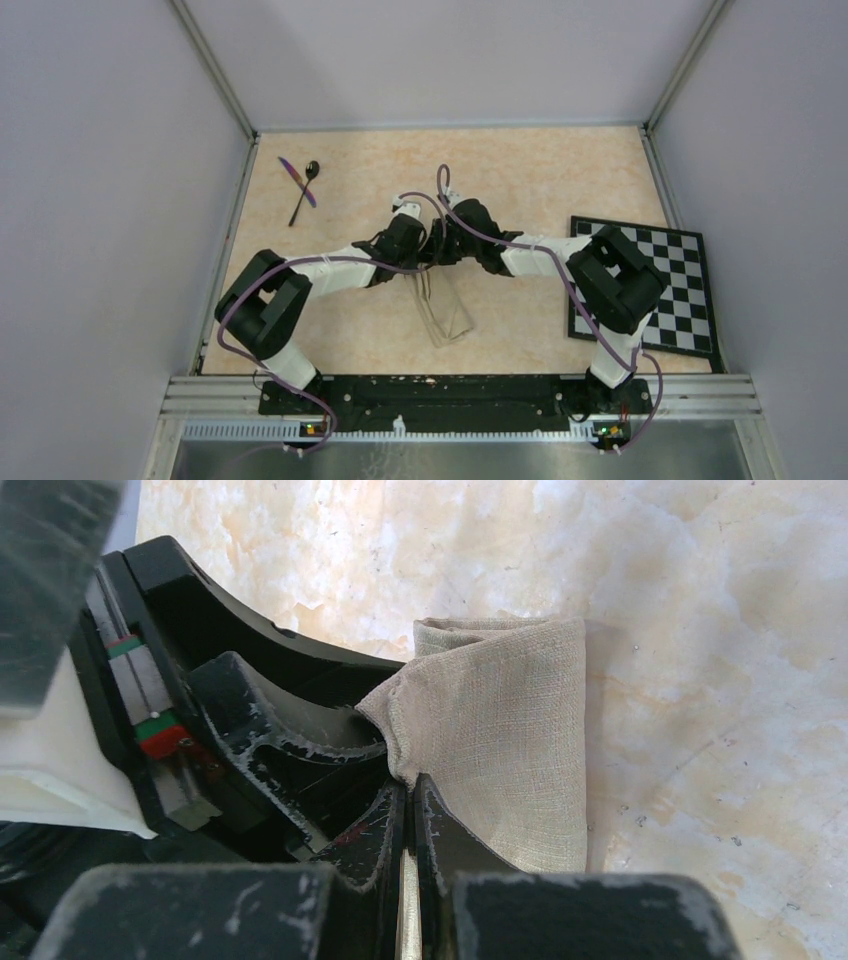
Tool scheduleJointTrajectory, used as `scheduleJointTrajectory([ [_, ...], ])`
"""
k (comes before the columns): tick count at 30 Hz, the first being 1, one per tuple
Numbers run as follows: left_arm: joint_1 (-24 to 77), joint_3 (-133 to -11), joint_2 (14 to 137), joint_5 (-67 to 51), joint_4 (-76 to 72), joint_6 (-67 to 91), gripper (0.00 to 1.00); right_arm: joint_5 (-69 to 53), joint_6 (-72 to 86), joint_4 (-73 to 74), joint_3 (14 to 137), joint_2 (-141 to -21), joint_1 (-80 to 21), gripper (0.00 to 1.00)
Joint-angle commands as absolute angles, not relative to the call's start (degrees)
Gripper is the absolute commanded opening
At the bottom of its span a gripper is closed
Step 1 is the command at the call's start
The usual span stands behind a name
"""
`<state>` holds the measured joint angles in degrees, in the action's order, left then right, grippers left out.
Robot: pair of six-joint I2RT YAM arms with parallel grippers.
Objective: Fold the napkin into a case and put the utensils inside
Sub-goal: Grasp the top corner of the smaller rectangle folded napkin from the folded napkin.
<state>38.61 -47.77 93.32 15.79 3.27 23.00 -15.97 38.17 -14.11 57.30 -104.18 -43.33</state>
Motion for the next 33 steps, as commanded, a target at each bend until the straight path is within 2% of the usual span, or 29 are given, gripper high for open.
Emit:
scheduleJointTrajectory([
  [1, 39.10, -50.39, 94.86, 17.85, 5.17, 22.59, 0.30, -17.58, 38.30, -17.40, 57.13, -101.34, -43.33, 0.00],
  [6, 39.31, -50.27, 93.57, 17.86, 4.00, 21.86, 0.12, -17.22, 37.57, -16.55, 57.13, -101.34, -43.28, 0.00],
  [12, 39.29, -47.47, 89.12, 17.23, 0.60, 21.84, 0.00, -17.59, 34.67, -13.14, 58.11, -101.90, -43.32, 0.00],
  [19, 39.29, -41.23, 82.19, 16.13, -7.53, 23.29, 0.00, -18.79, 33.34, -7.99, 60.04, -103.23, -44.09, 0.00],
  [33, 39.29, -36.58, 78.49, 14.49, -13.72, 24.87, 0.00, -17.97, 32.00, -0.38, 63.47, -109.03, -45.13, 0.00],
])
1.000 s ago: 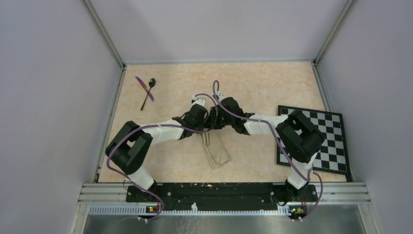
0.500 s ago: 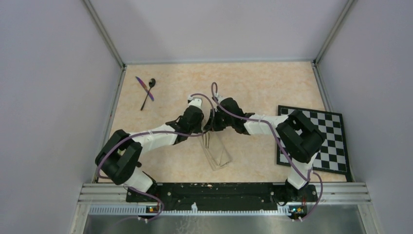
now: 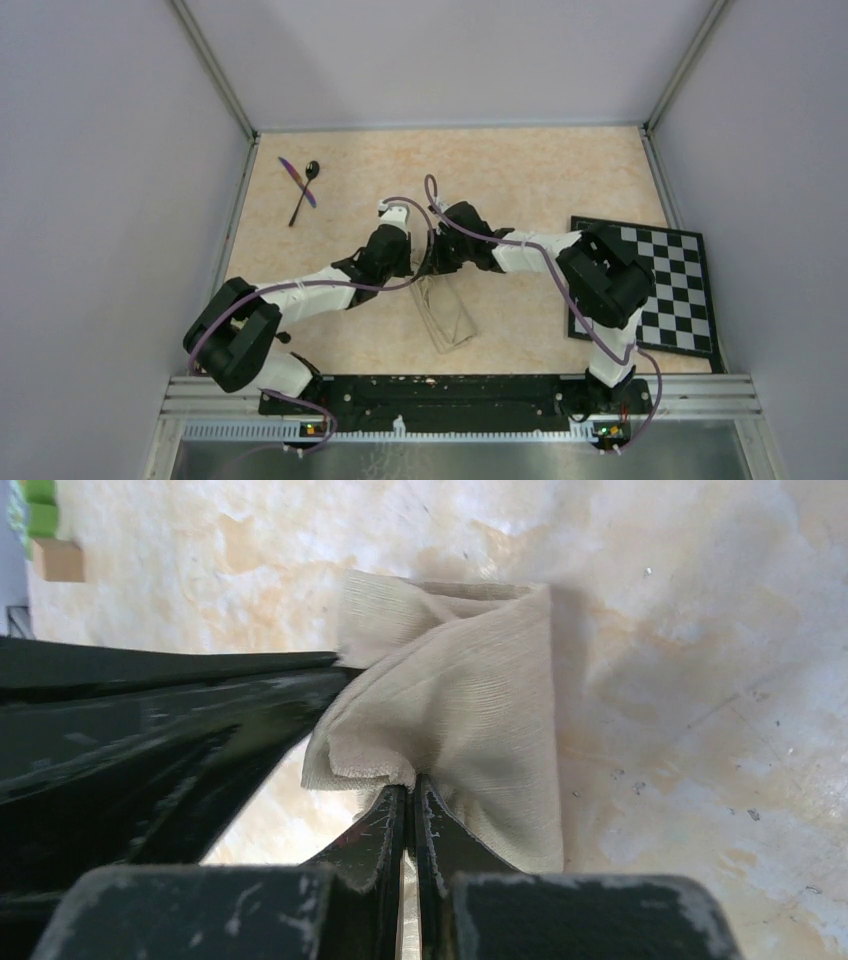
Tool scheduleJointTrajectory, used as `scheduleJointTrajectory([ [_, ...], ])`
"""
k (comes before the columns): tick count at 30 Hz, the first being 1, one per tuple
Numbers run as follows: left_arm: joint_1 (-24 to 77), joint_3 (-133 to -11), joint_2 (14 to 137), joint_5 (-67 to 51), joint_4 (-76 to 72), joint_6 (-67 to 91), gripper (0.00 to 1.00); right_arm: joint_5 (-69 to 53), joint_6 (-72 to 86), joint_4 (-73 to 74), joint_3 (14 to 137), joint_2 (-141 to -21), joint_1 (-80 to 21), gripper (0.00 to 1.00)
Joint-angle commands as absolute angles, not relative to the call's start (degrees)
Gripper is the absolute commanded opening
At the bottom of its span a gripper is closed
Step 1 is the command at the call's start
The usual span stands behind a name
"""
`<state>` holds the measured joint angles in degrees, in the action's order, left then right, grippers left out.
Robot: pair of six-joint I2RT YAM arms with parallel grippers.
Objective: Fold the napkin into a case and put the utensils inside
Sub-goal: Grasp the top corner of the smaller rectangle folded napkin from the folded napkin.
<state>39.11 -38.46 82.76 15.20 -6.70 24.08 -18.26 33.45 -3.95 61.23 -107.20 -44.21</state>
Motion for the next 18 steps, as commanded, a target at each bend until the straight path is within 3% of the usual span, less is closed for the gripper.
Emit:
scheduleJointTrajectory([
  [1, 39.29, -35.71, 77.86, 14.30, -14.29, 24.99, 0.00, -17.72, 31.95, -0.16, 63.71, -109.37, -45.09, 0.00],
  [13, 39.30, -33.37, 76.78, 12.48, -15.97, 28.50, 0.00, -17.71, 37.35, -4.38, 71.16, -114.14, -45.97, 0.00],
  [16, 39.27, -33.90, 76.54, 14.81, -13.50, 28.64, 0.00, -20.13, 34.39, -7.61, 67.43, -111.76, -46.14, 0.00],
  [18, 39.20, -33.31, 76.02, 15.57, -13.31, 28.57, 0.00, -20.36, 31.29, -8.82, 63.75, -109.42, -46.00, 0.06],
])
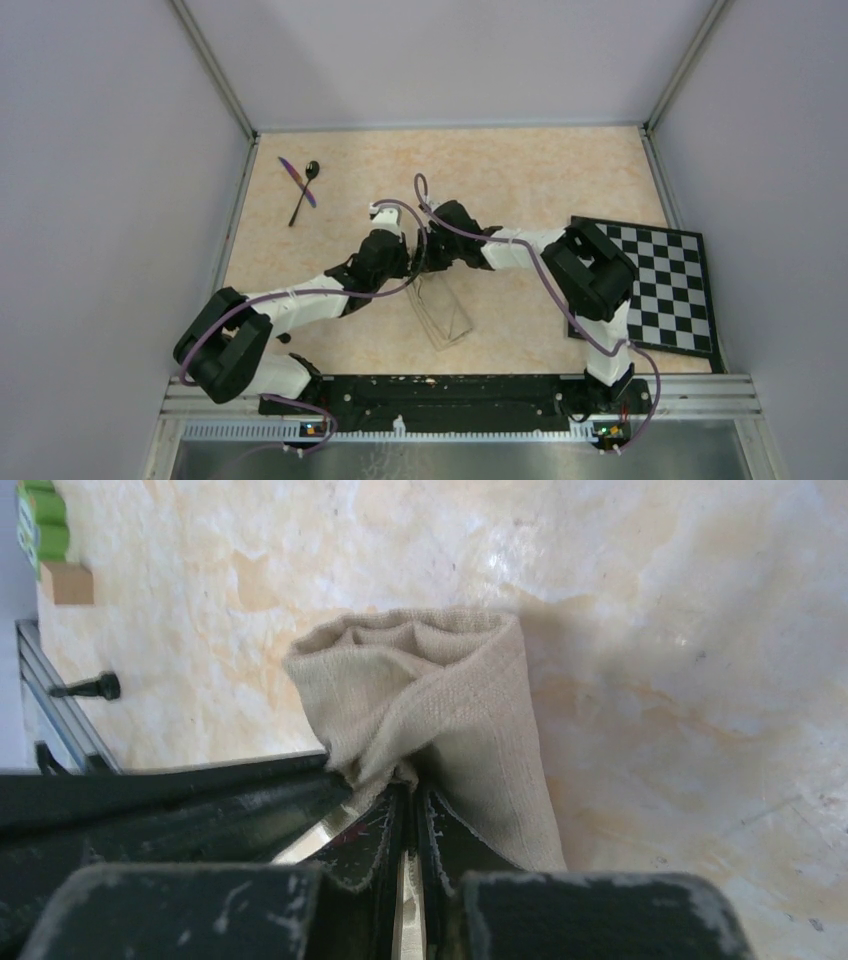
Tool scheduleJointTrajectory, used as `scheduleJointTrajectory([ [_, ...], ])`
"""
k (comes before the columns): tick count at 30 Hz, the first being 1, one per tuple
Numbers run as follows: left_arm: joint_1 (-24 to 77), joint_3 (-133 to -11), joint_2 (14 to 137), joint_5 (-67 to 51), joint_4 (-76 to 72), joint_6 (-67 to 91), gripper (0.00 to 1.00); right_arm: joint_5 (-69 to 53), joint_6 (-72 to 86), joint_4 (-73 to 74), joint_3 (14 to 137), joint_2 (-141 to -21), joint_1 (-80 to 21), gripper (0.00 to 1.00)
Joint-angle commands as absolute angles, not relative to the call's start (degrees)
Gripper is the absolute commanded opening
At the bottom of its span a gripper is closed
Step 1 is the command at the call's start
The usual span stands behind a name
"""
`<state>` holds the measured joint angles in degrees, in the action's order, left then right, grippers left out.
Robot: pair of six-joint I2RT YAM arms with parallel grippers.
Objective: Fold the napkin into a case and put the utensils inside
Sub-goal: Grasp the top corner of the smaller rectangle folded napkin from the folded napkin.
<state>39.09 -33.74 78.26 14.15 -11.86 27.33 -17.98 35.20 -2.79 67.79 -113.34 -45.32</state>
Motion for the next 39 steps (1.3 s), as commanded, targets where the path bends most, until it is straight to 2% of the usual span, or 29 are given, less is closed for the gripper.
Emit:
scheduleJointTrajectory([
  [1, 39.17, -32.93, 75.81, 15.79, -13.33, 28.64, 0.00, -20.62, 29.74, -9.51, 62.25, -108.37, -45.85, 0.10],
  [11, 38.18, -31.99, 74.10, 15.22, -12.38, 28.61, 0.00, -24.01, 21.23, -15.63, 54.08, -100.54, -44.74, 0.39],
  [19, 37.97, -32.25, 74.18, 13.66, -12.44, 28.63, 0.00, -22.54, 18.52, -15.18, 57.48, -102.59, -44.78, 0.46],
  [31, 38.04, -32.49, 74.61, 12.93, -12.78, 28.78, 0.00, -20.81, 18.65, -16.82, 59.39, -103.91, -44.85, 0.50],
  [33, 37.95, -32.69, 74.77, 12.92, -12.83, 28.78, 0.00, -21.16, 18.95, -17.22, 59.49, -104.58, -45.20, 0.47],
  [37, 37.88, -32.87, 74.75, 12.84, -12.66, 28.96, 0.00, -22.08, 20.27, -18.32, 59.69, -106.26, -45.98, 0.35],
  [39, 37.84, -32.96, 74.71, 12.68, -12.66, 29.05, 0.00, -21.50, 20.99, -19.05, 59.56, -106.96, -46.49, 0.36],
])
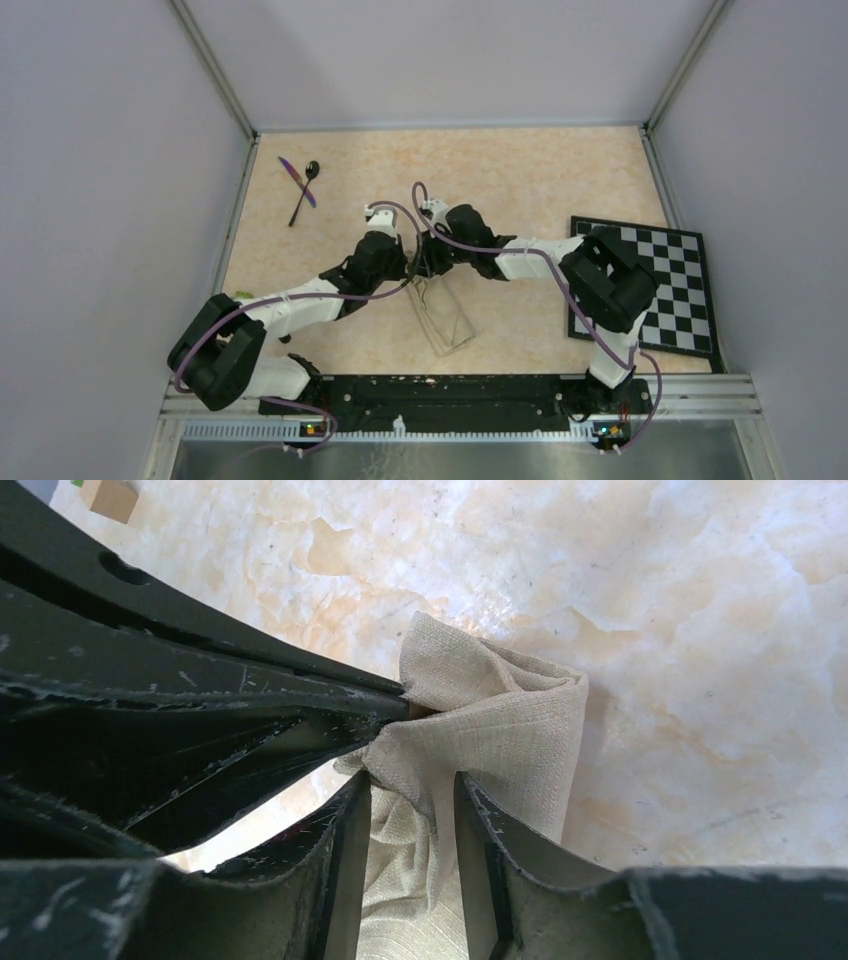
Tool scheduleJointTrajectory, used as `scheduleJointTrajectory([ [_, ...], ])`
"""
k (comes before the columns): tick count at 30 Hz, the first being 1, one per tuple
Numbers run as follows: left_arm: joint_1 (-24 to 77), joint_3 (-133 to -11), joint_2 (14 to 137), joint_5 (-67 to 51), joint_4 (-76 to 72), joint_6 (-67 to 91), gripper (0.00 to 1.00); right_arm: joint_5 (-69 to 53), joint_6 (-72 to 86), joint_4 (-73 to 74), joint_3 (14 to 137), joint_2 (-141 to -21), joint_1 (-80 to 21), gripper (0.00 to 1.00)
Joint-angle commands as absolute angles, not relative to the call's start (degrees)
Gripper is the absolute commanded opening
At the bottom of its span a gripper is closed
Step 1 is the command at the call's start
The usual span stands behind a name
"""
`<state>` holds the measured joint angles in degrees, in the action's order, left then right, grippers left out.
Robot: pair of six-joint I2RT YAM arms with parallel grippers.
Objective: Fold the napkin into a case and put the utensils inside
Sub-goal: Grasp the top corner of the smaller rectangle folded napkin from the folded napkin.
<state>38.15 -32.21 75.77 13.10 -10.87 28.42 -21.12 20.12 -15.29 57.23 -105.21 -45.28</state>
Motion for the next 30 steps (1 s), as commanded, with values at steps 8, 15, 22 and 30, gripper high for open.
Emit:
scheduleJointTrajectory([
  [8, 37.80, -32.85, 73.72, 11.78, -12.43, 29.89, 0.00, -11.39, 27.77, -19.73, 59.26, -109.15, -47.62, 0.15],
  [15, 37.45, -30.99, 70.66, 12.19, -12.48, 30.16, 0.00, -10.06, 37.27, -20.52, 56.54, -109.23, -46.36, 0.00],
  [22, 37.45, -30.72, 73.00, 8.32, -14.54, 31.86, 0.00, -12.27, 40.08, -18.11, 63.72, -113.89, -49.32, 0.00],
  [30, 33.78, -27.49, 71.21, 8.84, -12.35, 34.10, 0.00, -21.53, 32.88, -17.05, 60.17, -109.49, -47.12, 0.37],
])
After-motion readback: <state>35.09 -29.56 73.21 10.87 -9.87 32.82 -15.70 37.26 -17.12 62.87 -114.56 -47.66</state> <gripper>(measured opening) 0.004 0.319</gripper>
